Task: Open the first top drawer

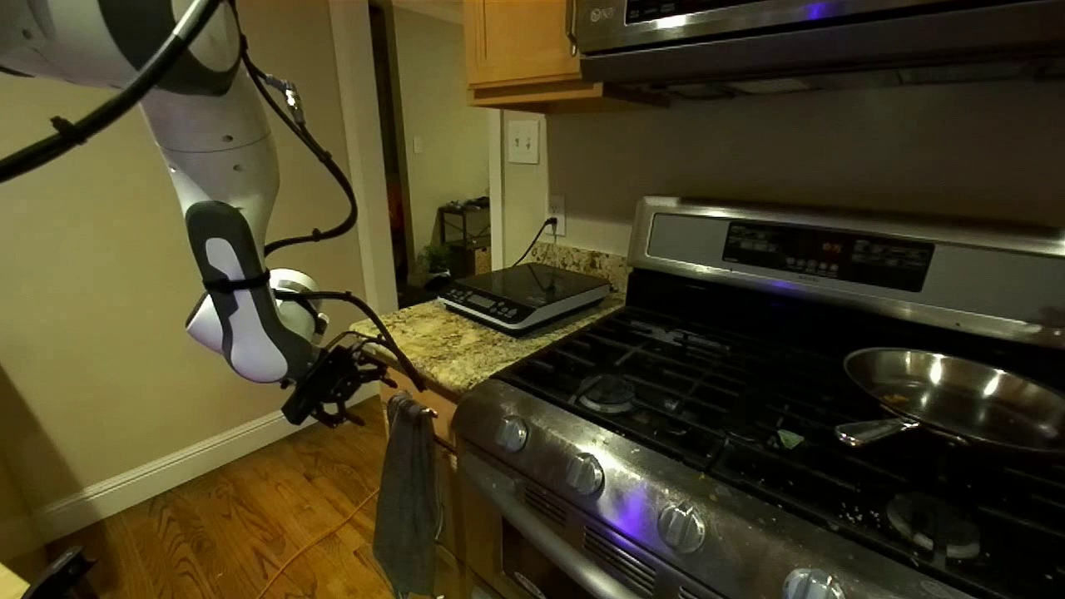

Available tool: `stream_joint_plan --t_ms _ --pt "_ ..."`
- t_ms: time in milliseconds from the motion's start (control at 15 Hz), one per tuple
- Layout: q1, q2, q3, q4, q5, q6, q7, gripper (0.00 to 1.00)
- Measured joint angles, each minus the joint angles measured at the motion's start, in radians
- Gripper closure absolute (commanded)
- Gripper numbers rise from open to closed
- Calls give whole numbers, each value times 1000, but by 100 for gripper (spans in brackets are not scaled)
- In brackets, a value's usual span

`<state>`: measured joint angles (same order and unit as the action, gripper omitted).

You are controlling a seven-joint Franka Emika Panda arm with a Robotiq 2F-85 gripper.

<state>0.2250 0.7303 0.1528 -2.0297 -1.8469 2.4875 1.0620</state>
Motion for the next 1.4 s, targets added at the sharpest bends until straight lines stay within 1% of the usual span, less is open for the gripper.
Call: stream_joint_plan --t_ms 333,467,1000,1133,1267,1333,1400 --pt "-9 44 1 54 -32 -25 0 0" --pt "-17 66 2 76 -36 -25 -1 26" --pt "-43 93 8 106 -79 -26 0 80" --pt "-47 93 9 107 -91 -26 0 92" --pt "-52 92 11 108 -98 -27 0 92" --pt "-54 91 13 106 -103 -27 0 90" --pt "-56 90 14 104 -110 -27 1 91"
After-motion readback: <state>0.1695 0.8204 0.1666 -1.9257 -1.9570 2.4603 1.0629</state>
